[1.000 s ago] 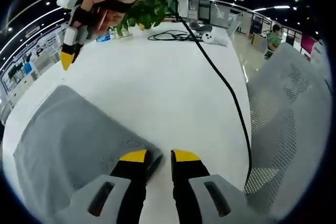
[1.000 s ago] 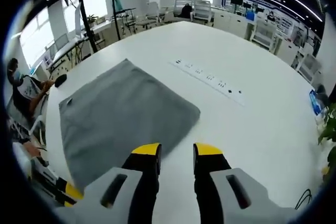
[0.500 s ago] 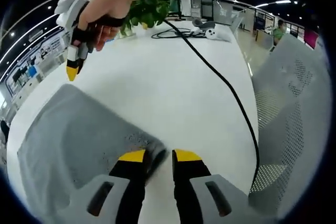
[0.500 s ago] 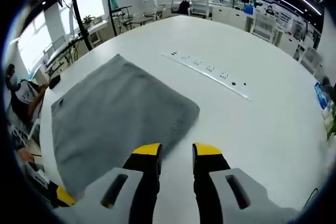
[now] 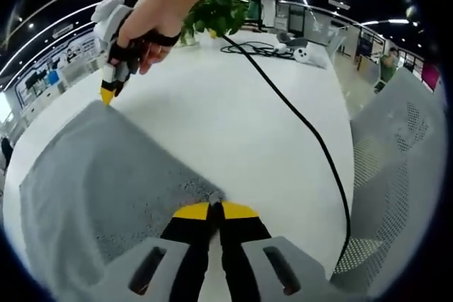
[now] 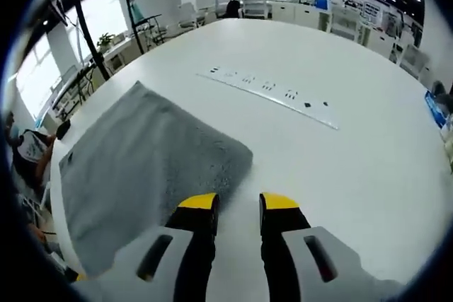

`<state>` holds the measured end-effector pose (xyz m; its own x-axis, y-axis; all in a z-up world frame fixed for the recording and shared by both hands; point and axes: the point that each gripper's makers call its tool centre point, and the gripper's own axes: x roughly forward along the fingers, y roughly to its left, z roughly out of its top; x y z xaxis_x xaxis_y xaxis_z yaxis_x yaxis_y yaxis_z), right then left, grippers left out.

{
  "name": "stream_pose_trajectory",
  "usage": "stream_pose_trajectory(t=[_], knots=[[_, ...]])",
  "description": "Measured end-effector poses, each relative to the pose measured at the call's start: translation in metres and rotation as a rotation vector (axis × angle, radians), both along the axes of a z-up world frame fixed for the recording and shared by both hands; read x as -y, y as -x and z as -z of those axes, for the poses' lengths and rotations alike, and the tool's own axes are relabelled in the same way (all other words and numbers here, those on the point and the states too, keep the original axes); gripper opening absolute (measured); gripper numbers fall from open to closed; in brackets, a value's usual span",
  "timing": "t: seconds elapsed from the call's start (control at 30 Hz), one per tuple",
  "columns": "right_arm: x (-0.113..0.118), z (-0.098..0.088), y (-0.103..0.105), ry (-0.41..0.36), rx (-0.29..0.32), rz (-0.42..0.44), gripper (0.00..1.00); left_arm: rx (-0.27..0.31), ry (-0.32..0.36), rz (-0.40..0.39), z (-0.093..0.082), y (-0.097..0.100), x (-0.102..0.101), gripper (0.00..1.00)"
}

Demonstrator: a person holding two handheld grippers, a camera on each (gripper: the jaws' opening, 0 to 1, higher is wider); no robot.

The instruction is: Fold the towel on the table until its edges align and the towel forms a compact rectangular stack.

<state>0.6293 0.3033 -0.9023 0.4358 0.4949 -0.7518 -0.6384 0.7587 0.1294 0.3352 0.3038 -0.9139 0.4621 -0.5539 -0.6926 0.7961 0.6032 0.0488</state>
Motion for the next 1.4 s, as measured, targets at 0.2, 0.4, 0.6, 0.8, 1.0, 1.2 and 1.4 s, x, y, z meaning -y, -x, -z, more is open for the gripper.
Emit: stream_pose_trajectory(t=[0.2,0.4,0.6,0.8,1.0,1.2,1.4], knots=[[-0.005,-0.001,-0.004,-0.013,0.005,0.016,0.22,-0.028,0.015,-0.006,0.0,0.003,0.0,0.03],[0.001,0.013,-0.013,-0.022,-0.025,0.091,0.22,-0.041,0.016,0.009,0.0,0.011,0.003,0.03],[0.001,0.012,-0.011,-0.015,-0.03,0.086,0.17,-0.056,0.026,0.007,0.001,0.012,0.004,0.03],[-0.004,0.012,-0.003,-0.012,-0.058,0.096,0.07,-0.067,0.031,0.002,0.003,0.011,0.005,0.03],[-0.004,0.012,-0.002,0.042,-0.057,0.08,0.01,-0.08,0.068,-0.027,-0.001,0.009,0.006,0.02],[0.0,0.001,-0.007,0.065,-0.037,0.069,0.0,-0.07,0.148,-0.051,-0.015,0.006,0.017,0.01],[0.005,-0.012,-0.014,0.11,0.001,0.048,0.0,-0.039,0.2,-0.056,-0.037,-0.002,0.023,0.01]])
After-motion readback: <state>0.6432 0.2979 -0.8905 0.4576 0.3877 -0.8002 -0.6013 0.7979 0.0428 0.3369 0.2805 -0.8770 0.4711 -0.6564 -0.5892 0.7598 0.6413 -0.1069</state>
